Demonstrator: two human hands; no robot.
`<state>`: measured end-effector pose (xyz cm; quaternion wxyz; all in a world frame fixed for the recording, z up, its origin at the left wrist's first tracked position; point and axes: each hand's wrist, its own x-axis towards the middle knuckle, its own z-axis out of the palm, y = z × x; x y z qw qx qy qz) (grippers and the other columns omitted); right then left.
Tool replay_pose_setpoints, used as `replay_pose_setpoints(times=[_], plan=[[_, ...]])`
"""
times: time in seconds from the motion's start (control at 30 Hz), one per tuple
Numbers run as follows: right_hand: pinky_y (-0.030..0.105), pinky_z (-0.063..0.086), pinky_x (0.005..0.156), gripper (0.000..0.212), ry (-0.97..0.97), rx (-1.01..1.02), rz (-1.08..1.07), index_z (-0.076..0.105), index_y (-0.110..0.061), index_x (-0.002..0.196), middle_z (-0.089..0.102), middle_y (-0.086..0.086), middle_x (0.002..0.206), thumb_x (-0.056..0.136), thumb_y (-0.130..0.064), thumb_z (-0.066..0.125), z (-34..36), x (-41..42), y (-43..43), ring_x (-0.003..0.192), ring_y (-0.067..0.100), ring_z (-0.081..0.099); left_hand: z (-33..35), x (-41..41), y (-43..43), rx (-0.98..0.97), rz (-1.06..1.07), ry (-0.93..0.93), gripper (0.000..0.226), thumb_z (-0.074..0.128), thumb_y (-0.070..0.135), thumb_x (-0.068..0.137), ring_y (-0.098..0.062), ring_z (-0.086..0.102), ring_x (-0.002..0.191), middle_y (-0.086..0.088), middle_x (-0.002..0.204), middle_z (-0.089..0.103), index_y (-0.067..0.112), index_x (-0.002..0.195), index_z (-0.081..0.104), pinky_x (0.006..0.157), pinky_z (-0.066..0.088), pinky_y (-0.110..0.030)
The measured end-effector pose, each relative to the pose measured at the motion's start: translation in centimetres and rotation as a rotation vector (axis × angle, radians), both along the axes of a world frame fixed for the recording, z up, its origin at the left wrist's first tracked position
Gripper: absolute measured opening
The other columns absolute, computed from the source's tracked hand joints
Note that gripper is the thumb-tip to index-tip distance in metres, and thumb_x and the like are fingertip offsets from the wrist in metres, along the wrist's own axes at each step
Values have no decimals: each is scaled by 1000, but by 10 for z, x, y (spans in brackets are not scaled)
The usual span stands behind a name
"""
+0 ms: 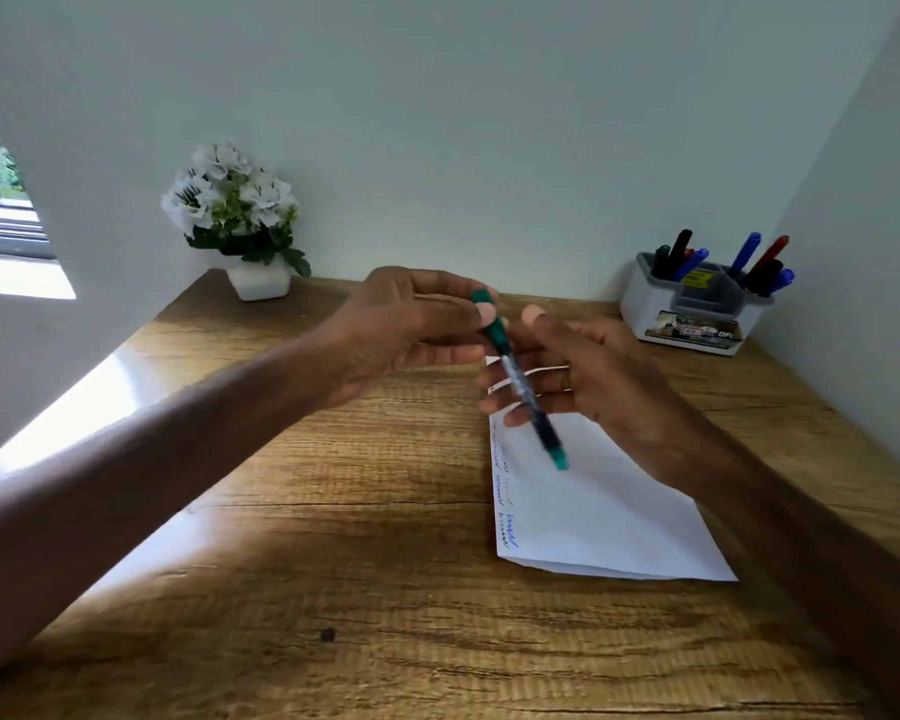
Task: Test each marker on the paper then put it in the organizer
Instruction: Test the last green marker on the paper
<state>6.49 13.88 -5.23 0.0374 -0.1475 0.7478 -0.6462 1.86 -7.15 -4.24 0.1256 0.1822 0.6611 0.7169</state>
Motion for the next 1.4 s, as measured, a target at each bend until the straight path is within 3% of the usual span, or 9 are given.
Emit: replay_pose_setpoints(times=[0.1, 0.23, 0.4, 0.63, 0.73, 0.9, 1.03, 1.2, 1.4], plan=[[36, 62, 64, 35, 27, 42, 39, 71, 2, 113, 76, 21, 90, 106, -25, 49, -2, -1, 3, 71, 29, 72, -12, 7, 10, -53, 104, 192, 28, 77, 12, 88, -21, 78, 90, -11, 99, 79, 1, 113, 69, 78, 62, -27], [22, 51, 55, 20, 400, 373, -43, 77, -12, 104, 70, -2, 72, 103, -16, 58, -6, -9, 13, 60, 8, 59, -22, 9, 16, -130, 188, 425, 21, 81, 21, 86, -17, 72, 77, -8, 90, 78, 7, 99, 73, 70, 60, -31], [22, 26, 49, 19, 684, 675, -190, 78, -23, 107, 58, -4, 59, 102, -30, 61, -10, -9, 15, 52, 11, 43, -29, 10, 21, -151, 179, 478, 19, 79, 20, 89, -11, 67, 71, -2, 85, 77, 3, 94, 72, 62, 56, -27], [20, 24, 50, 33, 731, 838, -247, 76, -32, 115, 51, -23, 57, 102, -50, 52, -10, -9, 18, 61, -1, 54, -35, 0, 16, -184, 135, 556, 18, 80, 19, 89, -17, 71, 77, -5, 89, 76, 4, 93, 71, 61, 60, -33], [15, 20, 51, 39, 766, 875, -233, 79, -29, 108, 44, -32, 56, 97, -56, 52, -11, -10, 20, 62, -11, 54, -32, -2, 11, -427, 158, 806, 13, 76, 26, 93, -13, 74, 87, 7, 100, 77, 18, 103, 75, 67, 64, -35], [20, 34, 55, 53, 669, 980, -237, 72, -29, 118, 71, -14, 82, 90, -68, 50, -11, -14, 22, 63, -7, 55, -33, -3, 7, -860, 53, 1221, 40, 48, 27, 106, -6, 66, 75, -7, 123, 72, 13, 142, 55, 63, 53, -22], [25, 38, 55, 10, 545, 755, -196, 55, -27, 112, 71, -4, 74, 105, -24, 48, -10, -15, 28, 53, 3, 55, -45, -11, -2, -917, 128, 1216, 27, 40, 22, 108, -22, 63, 78, -5, 104, 67, 14, 129, 55, 60, 49, -36], [27, 46, 56, 40, 206, 85, -15, 69, -8, 104, 70, 13, 88, 90, 10, 37, 1, -27, 42, 70, 16, 58, -54, -19, -13, -733, 211, 1000, 28, 35, 22, 111, -23, 51, 64, -5, 78, 57, 8, 95, 54, 59, 41, -43], [29, 60, 76, 38, 123, -7, 77, 63, -6, 127, 71, -3, 90, 89, -6, 66, -8, -31, 57, 92, 14, 68, -61, -17, -2, -705, 74, 743, 25, 52, 47, 102, -10, 58, 81, 5, 94, 63, 23, 95, 51, 68, 49, -29]])
